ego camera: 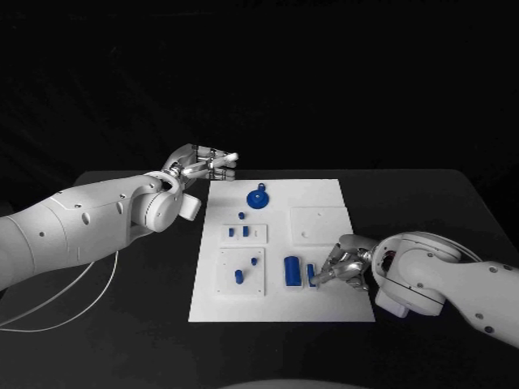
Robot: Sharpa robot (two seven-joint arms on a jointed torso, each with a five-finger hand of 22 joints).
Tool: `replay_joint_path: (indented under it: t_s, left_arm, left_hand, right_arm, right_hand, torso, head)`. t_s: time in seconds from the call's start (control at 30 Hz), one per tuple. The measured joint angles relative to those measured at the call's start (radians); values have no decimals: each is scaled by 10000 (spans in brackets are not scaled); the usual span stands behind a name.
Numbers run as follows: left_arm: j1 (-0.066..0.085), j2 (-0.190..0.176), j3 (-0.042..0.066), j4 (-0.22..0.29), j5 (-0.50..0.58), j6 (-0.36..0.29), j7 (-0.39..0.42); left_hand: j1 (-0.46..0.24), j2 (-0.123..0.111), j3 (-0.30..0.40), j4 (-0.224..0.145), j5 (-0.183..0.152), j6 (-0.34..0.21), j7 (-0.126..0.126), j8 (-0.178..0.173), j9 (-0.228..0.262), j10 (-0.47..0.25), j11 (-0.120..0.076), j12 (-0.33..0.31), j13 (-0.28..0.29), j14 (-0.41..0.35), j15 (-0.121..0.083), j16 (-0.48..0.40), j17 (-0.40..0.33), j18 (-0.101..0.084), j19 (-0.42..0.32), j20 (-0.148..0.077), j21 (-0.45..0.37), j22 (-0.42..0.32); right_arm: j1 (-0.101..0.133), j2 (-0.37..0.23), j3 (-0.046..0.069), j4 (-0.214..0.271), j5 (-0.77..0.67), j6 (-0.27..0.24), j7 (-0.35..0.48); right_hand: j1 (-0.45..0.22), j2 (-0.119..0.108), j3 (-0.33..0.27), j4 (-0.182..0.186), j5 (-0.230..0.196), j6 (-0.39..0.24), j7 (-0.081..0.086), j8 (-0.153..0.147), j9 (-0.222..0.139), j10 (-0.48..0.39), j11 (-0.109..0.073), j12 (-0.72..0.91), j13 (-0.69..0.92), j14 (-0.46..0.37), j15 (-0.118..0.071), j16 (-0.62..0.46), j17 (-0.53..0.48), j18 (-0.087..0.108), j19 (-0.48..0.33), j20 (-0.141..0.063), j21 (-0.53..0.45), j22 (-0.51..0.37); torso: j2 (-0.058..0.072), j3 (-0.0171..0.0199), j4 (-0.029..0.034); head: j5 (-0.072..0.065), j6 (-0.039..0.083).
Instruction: Assemble the parts on the task board
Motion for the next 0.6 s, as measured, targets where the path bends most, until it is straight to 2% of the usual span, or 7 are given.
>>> replay_joint_path:
  t_s: [0.13, 0.3, 0.43, 0.6]
  left_arm:
    - [-1, 1, -1, -1, 0, 2, -1]
    - [-2, 0, -1, -2, 1, 3, -1]
    - [-2, -7, -1, -2, 1, 4, -1]
    - [-3, -8, -1, 7, 4, 4, -1]
  left_hand:
    - [0, 0, -68, -68, 0, 0, 0, 0, 0, 0, 0, 0, 0, 0, 0, 0, 10, 0, 0, 0, 0, 1]
    - [0, 0, -68, -68, 0, 0, 0, 0, 0, 0, 0, 0, 0, -35, 35, 0, 22, 0, 0, 0, 0, -11]
    - [0, 0, -68, -68, 0, 0, 0, 0, 0, 0, 0, 0, 0, -35, 35, 0, 21, 1, 0, 0, 0, -11]
    - [1, 0, -82, -82, 0, 0, 0, 0, 0, 0, 0, 0, 0, -35, 35, 0, 29, 1, 0, 0, 0, -11]
  right_arm:
    - [-31, 45, -6, -51, -36, -3, -4]
    - [-45, 79, 1, -74, -86, -22, -5]
    - [-59, 64, 0, -74, -108, -59, 18]
    - [-72, -42, -6, -65, -72, -154, 142]
  right_hand:
    - [-16, 15, 120, -133, 0, 48, -44, 9, 18, 0, -1, 0, 8, 1, -1, 0, 10, 1, 0, 0, 0, 1]
    - [-76, -45, 572, -96, -1, 59, -43, 10, -38, 0, -1, 0, 18, 1, -1, 0, 22, 1, 0, 0, 0, 1]
    - [-235, -333, 828, 64, 0, 67, -51, 10, -33, 0, -1, 0, 20, 0, 0, -15, 22, 0, 0, 0, 0, 1]
    - [-548, -652, 548, 566, 0, 99, -22, 8, 41, 0, -1, 0, 19, 0, 0, -38, 21, 0, 0, 0, 0, 1]
  torso:
    - [0, -1, -2]
    - [0, 1, -3]
    - [0, 6, -10]
    - [-3, 11, -13]
  head:
    - [4, -3]
    - [21, -14]
    - [29, -7]
    - [11, 76]
